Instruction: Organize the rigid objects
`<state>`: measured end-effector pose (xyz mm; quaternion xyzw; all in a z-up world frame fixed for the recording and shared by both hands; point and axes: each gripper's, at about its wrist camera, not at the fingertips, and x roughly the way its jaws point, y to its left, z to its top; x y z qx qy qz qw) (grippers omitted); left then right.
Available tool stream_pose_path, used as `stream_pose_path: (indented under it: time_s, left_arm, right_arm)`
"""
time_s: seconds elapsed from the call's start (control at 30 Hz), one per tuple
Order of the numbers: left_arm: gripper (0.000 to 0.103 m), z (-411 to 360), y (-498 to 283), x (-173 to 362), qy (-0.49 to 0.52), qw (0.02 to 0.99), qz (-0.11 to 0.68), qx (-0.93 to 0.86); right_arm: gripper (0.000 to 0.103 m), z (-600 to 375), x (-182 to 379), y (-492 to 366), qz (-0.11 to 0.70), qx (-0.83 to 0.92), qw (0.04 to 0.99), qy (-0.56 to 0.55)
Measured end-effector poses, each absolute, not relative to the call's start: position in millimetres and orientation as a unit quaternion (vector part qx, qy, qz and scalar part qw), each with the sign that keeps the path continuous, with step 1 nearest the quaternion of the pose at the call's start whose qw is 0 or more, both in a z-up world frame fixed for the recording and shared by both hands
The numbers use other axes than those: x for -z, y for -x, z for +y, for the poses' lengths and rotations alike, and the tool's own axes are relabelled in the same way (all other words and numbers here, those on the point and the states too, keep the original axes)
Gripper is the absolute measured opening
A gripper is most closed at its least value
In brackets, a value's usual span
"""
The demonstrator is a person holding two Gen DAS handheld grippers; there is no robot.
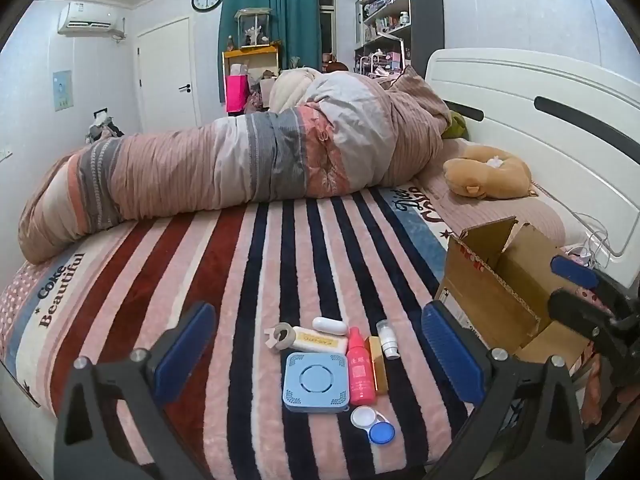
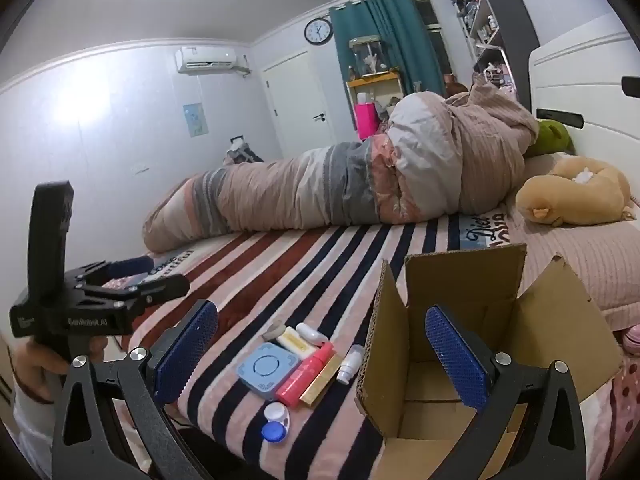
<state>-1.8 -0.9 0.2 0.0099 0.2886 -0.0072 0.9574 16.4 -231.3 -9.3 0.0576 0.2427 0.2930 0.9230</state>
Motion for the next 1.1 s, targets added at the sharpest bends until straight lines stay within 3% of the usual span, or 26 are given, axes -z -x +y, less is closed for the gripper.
stream_pose_path:
  time_s: [1.1]
  left_arm:
    - [0.102, 28.1, 11.2, 8.7, 0.019, 0.957, 0.285, 0.043]
  right_arm:
    - [0.103, -217.4, 12.9, -18.9, 0.257, -0.271, 0.928, -0.004]
